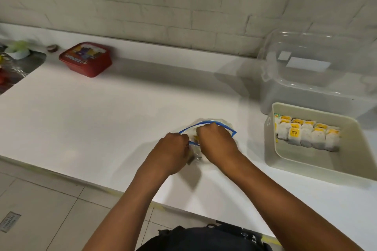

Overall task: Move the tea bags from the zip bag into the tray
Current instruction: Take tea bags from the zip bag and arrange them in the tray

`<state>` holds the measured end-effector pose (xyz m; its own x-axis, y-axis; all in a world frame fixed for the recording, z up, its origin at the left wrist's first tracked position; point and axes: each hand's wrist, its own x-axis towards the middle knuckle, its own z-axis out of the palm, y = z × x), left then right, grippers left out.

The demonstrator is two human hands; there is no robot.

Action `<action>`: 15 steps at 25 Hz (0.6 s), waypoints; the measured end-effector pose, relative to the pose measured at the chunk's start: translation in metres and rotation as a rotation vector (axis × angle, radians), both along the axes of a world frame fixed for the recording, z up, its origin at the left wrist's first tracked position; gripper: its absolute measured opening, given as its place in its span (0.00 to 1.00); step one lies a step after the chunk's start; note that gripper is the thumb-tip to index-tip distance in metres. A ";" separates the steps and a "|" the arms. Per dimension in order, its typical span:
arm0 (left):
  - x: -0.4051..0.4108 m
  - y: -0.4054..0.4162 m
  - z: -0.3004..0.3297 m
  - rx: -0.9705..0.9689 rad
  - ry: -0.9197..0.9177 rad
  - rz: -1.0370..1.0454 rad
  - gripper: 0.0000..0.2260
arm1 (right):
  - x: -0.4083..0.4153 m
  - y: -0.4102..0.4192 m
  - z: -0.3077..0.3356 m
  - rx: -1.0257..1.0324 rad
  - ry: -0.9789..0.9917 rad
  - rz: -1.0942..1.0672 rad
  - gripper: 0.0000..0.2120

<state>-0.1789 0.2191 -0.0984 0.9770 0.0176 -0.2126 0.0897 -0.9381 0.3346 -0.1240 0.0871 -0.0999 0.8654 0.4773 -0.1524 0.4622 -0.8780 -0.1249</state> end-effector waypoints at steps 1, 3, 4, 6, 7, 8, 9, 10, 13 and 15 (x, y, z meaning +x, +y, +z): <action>0.000 0.002 0.003 0.017 -0.003 0.007 0.09 | 0.002 -0.002 0.003 0.053 -0.015 0.006 0.06; -0.001 0.005 0.009 0.036 -0.023 0.008 0.09 | 0.011 -0.010 0.008 0.212 -0.008 -0.031 0.07; -0.002 0.005 0.013 0.044 -0.031 0.010 0.08 | 0.015 -0.014 0.009 0.288 0.033 -0.068 0.09; -0.006 0.003 0.019 0.076 -0.036 0.008 0.09 | 0.017 -0.019 0.010 0.411 0.132 -0.104 0.10; -0.009 0.001 0.021 0.099 -0.029 -0.003 0.09 | 0.018 -0.020 0.009 0.449 0.160 -0.104 0.10; -0.012 -0.003 0.021 0.120 -0.020 -0.024 0.09 | 0.018 -0.020 0.007 0.482 0.181 -0.110 0.10; -0.015 -0.006 0.020 0.141 -0.007 -0.054 0.09 | 0.019 -0.020 0.004 0.515 0.204 -0.132 0.10; -0.019 -0.010 0.017 0.153 0.008 -0.084 0.09 | 0.020 -0.020 0.001 0.551 0.231 -0.163 0.10; -0.029 -0.017 -0.001 0.162 0.069 -0.148 0.09 | 0.022 -0.023 -0.007 0.597 0.309 -0.232 0.10; -0.033 -0.017 -0.010 0.141 0.080 -0.142 0.09 | 0.021 -0.023 -0.010 0.594 0.370 -0.249 0.11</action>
